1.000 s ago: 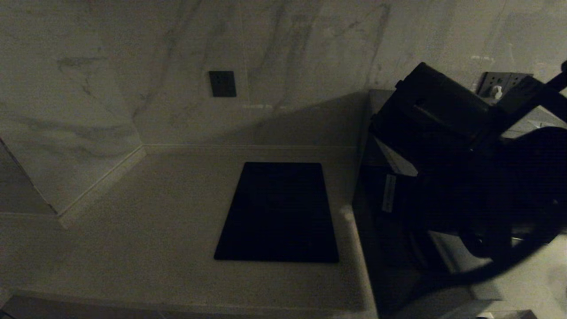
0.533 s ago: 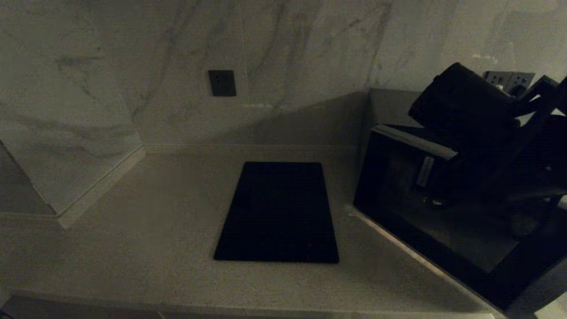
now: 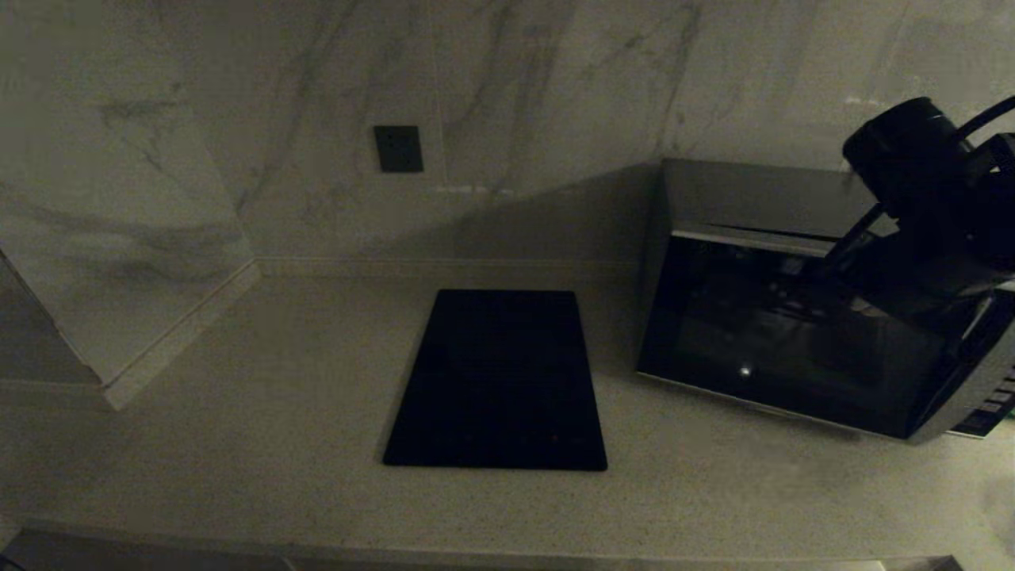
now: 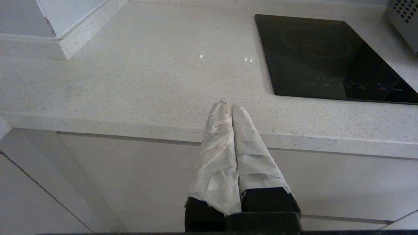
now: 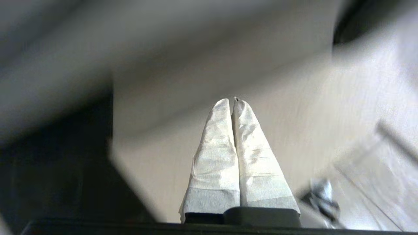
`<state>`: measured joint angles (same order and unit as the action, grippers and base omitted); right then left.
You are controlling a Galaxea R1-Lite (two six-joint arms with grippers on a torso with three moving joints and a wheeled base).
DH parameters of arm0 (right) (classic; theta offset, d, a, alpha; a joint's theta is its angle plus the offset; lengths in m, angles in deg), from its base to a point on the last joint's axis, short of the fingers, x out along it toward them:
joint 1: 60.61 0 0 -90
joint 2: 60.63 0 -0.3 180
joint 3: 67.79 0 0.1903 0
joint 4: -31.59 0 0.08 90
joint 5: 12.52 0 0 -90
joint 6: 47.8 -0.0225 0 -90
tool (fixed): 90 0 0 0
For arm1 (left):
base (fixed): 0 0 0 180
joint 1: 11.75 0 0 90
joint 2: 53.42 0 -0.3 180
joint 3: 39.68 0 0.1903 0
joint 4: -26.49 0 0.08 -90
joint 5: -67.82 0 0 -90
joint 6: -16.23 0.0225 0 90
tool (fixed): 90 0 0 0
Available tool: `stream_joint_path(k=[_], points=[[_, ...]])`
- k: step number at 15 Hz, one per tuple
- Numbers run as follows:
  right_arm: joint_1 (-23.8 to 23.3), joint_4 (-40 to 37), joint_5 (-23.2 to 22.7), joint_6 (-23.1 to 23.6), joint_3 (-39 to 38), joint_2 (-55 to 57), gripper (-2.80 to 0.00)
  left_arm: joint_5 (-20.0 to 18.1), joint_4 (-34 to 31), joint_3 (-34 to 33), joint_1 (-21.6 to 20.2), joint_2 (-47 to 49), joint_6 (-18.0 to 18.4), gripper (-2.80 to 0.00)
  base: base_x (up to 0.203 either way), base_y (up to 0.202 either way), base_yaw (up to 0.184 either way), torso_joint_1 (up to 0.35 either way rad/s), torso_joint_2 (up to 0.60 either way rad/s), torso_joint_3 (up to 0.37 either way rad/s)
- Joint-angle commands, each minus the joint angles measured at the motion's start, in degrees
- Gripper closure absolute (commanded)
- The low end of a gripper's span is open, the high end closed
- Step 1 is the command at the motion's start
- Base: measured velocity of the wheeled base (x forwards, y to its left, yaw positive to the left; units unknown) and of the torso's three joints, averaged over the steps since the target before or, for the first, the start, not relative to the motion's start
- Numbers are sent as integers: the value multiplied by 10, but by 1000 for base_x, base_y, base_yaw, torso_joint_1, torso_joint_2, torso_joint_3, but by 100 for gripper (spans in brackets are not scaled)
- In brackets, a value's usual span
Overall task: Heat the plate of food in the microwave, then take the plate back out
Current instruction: Close the microwave oven
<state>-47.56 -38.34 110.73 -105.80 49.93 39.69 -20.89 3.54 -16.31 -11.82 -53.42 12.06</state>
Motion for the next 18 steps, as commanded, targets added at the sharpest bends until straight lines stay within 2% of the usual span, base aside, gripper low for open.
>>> stream_joint_path(k=[1, 7, 11, 16, 18], points=[[-65, 60, 1, 37, -3, 31, 0, 0, 0, 0, 0, 0, 0, 0, 0, 0, 0, 0, 0, 0], [-127, 138, 1, 70, -21, 41, 0, 0, 0, 0, 0, 1, 0, 0, 0, 0, 0, 0, 0, 0], [-135, 142, 1, 69, -27, 31, 0, 0, 0, 0, 0, 0, 0, 0, 0, 0, 0, 0, 0, 0], [-135, 194, 1, 74, -62, 29, 0, 0, 0, 0, 0, 0, 0, 0, 0, 0, 0, 0, 0, 0], [-140, 244, 1, 82, -81, 28, 0, 0, 0, 0, 0, 1, 0, 0, 0, 0, 0, 0, 0, 0]])
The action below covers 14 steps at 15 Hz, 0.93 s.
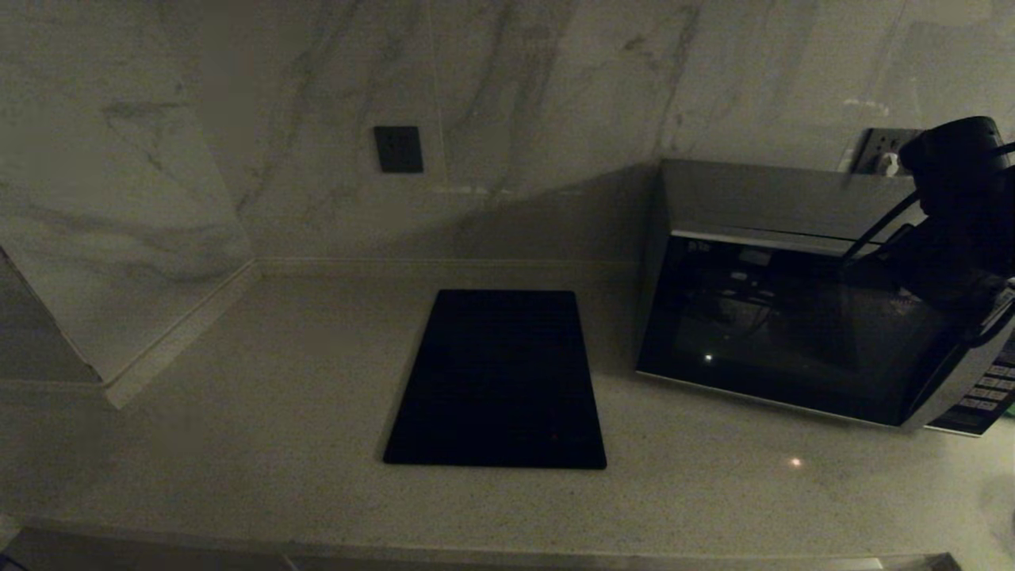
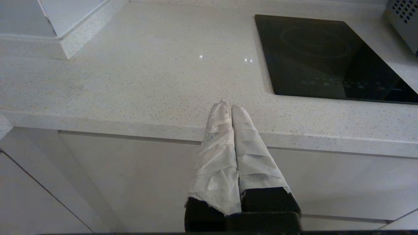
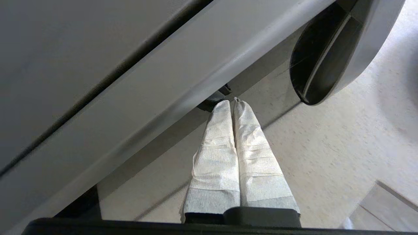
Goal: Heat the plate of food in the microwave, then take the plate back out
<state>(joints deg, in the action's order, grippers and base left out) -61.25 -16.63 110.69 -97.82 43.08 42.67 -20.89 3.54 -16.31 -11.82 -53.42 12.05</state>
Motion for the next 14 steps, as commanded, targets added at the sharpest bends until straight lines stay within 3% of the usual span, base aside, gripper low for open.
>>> stream_joint_path(k=[1, 4, 9, 14], points=[[-7, 58, 2, 12, -23, -2, 0, 0, 0, 0, 0, 0, 0, 0, 0, 0, 0, 0, 0, 0], [-15, 130, 2, 32, -57, -4, 0, 0, 0, 0, 0, 1, 0, 0, 0, 0, 0, 0, 0, 0], [-18, 134, -2, 38, -101, -62, 0, 0, 0, 0, 0, 1, 0, 0, 0, 0, 0, 0, 0, 0], [-20, 134, -33, 57, -214, -203, 0, 0, 0, 0, 0, -4, 0, 0, 0, 0, 0, 0, 0, 0]])
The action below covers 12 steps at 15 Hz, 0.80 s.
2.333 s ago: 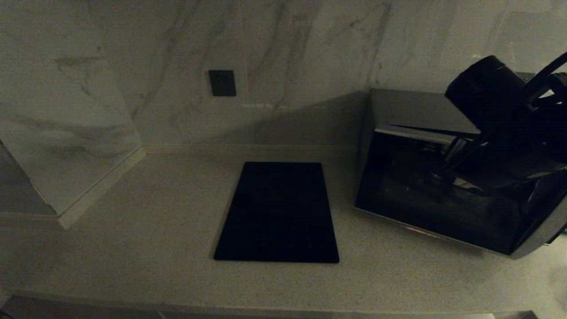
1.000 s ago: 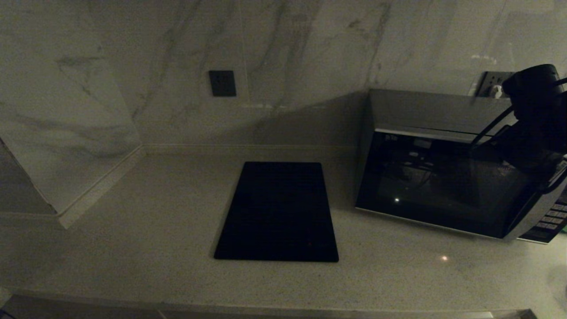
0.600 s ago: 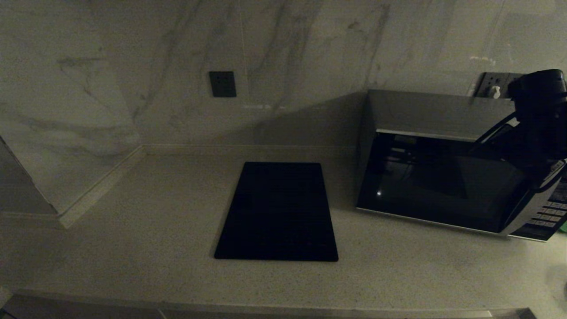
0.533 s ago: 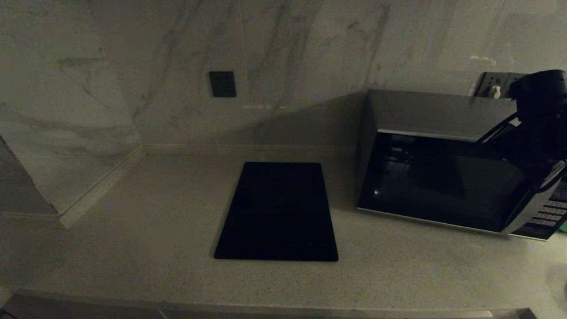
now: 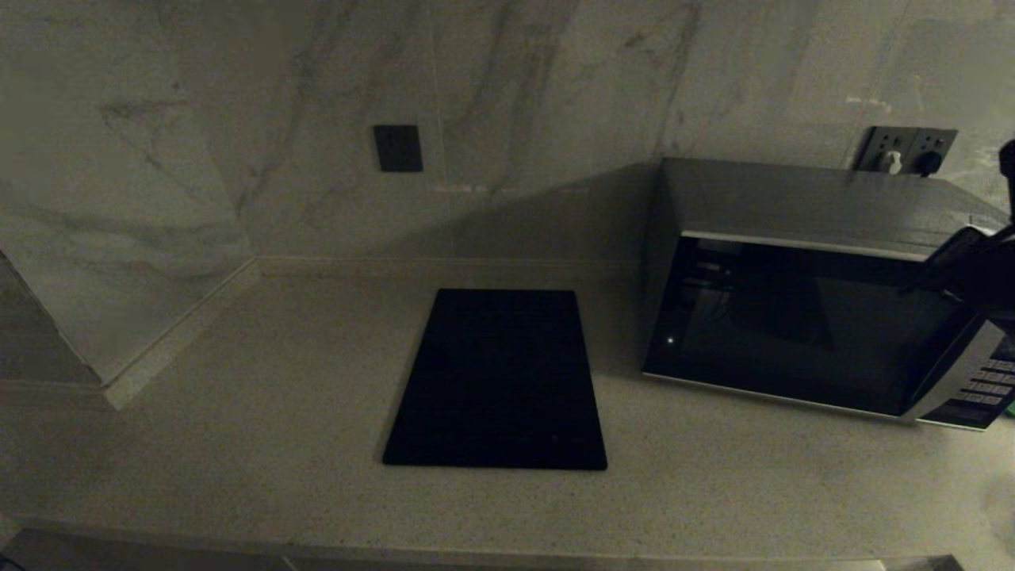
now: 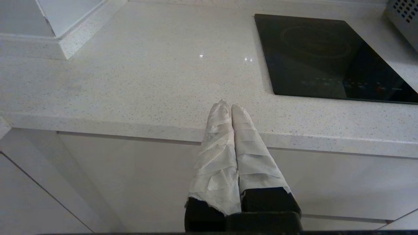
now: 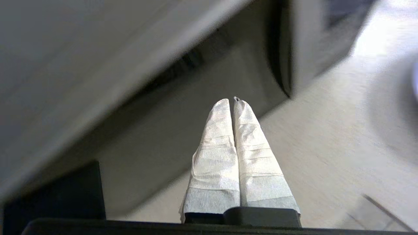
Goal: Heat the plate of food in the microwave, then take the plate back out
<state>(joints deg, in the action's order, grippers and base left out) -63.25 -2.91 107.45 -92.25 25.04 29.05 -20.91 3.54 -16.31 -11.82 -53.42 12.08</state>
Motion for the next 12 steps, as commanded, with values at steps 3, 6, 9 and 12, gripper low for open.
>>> stream_joint_path(k=[3, 6, 9, 12], points=[[-2, -4, -5, 38, -89, -162, 0, 1, 0, 0, 0, 0, -1, 0, 0, 0, 0, 0, 0, 0], [-5, -5, -15, 112, -138, -283, 0, 1, 0, 0, 0, 1, -1, 0, 0, 0, 0, 0, 0, 0], [-23, -4, -37, 203, -194, -400, 0, 1, 0, 0, 0, 0, -1, 0, 0, 0, 0, 0, 0, 0], [-39, -5, -58, 253, -259, -490, 0, 1, 0, 0, 0, 1, -1, 0, 0, 0, 0, 0, 0, 0]])
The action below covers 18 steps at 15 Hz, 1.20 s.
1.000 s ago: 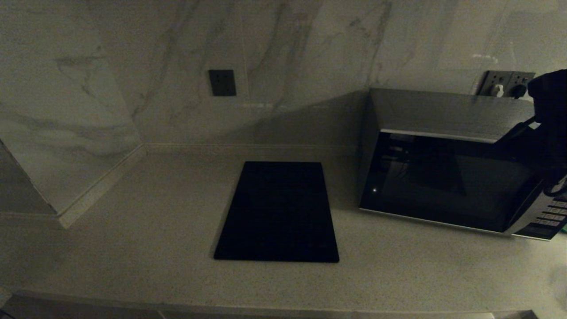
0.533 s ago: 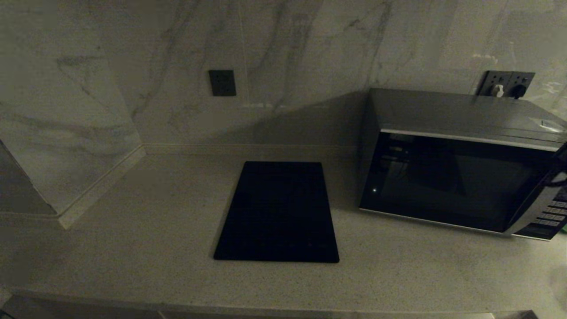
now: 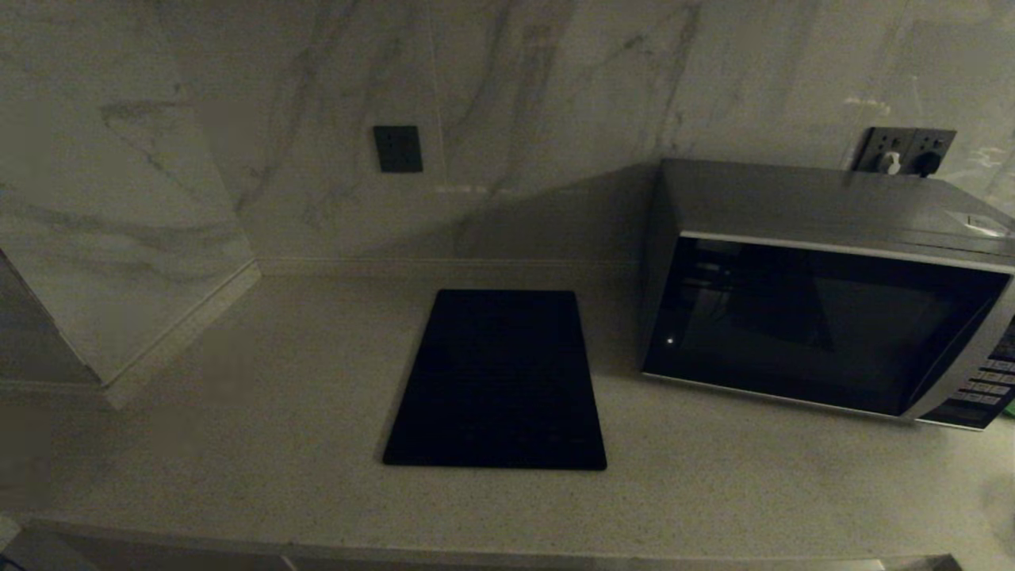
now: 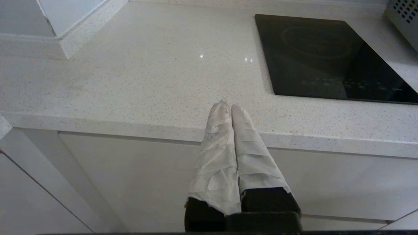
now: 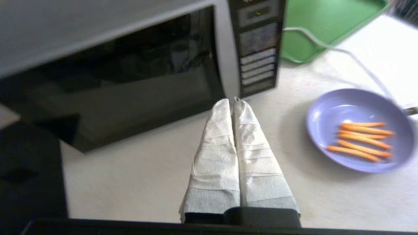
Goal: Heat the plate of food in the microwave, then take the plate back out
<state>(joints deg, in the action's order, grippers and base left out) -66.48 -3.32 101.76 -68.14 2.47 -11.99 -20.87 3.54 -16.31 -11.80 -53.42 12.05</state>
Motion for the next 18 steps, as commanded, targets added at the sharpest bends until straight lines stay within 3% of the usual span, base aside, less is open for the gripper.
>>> stream_joint_path(k=[1, 8, 13, 18], points=[[-9, -1, -5, 24, -52, -106, 0, 0, 0, 0, 0, 0, 0, 0, 0, 0, 0, 0, 0, 0], [-4, -3, -9, 84, -149, -250, 0, 0, 0, 0, 0, 1, 0, 0, 0, 0, 0, 0, 0, 0], [16, -76, -6, 85, -167, -324, 0, 0, 0, 0, 0, 1, 0, 0, 0, 0, 0, 0, 0, 0], [47, -85, 0, 99, -178, -363, 0, 0, 0, 0, 0, 0, 0, 0, 0, 0, 0, 0, 0, 0]])
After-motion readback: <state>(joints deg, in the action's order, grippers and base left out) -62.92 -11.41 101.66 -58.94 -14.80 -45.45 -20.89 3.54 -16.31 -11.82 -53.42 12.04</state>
